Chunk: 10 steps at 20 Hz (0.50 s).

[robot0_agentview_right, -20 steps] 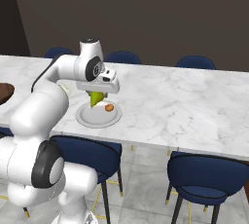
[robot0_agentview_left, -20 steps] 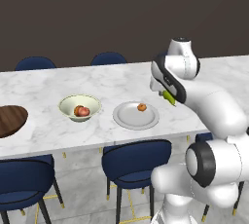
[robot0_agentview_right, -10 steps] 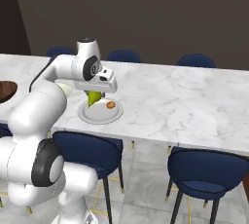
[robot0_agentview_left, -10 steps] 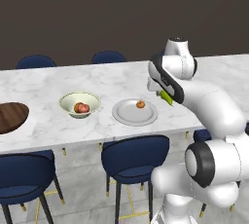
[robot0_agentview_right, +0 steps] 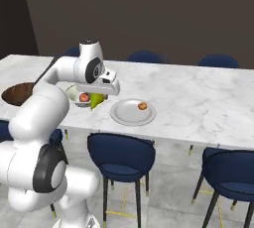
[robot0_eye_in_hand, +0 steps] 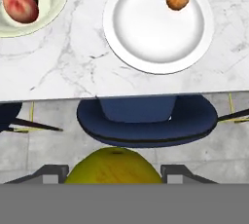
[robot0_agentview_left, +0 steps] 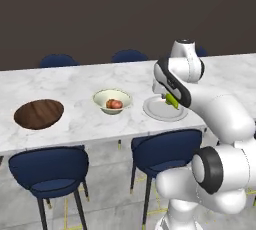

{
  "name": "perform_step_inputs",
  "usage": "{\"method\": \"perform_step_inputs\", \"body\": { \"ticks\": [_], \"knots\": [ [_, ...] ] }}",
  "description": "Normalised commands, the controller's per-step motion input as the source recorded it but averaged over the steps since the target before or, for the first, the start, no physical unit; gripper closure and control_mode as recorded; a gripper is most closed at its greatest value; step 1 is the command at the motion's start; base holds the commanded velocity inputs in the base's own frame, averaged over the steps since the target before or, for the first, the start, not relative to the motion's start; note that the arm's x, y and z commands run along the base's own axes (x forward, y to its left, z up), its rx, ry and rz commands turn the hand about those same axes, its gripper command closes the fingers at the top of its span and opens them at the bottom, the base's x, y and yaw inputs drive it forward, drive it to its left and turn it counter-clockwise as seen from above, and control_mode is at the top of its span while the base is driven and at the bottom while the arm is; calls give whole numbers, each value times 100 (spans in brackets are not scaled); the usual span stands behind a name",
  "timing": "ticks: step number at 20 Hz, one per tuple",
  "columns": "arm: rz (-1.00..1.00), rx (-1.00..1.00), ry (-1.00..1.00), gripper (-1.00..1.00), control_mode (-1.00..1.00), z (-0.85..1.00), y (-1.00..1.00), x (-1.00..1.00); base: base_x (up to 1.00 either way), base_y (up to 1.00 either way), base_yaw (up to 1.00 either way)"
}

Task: Take the fruits from the plate on the dining counter and place two fruits in each bowl.

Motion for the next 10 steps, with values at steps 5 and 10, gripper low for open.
{"method": "perform_step_inputs", "body": {
  "ticks": [5, 10],
  "knots": [
    [0, 0, 0, 100, 100, 0, 0, 0, 0, 90, 0],
    [0, 0, 0, 100, 100, 0, 0, 0, 0, 84, 0]
  ]
}}
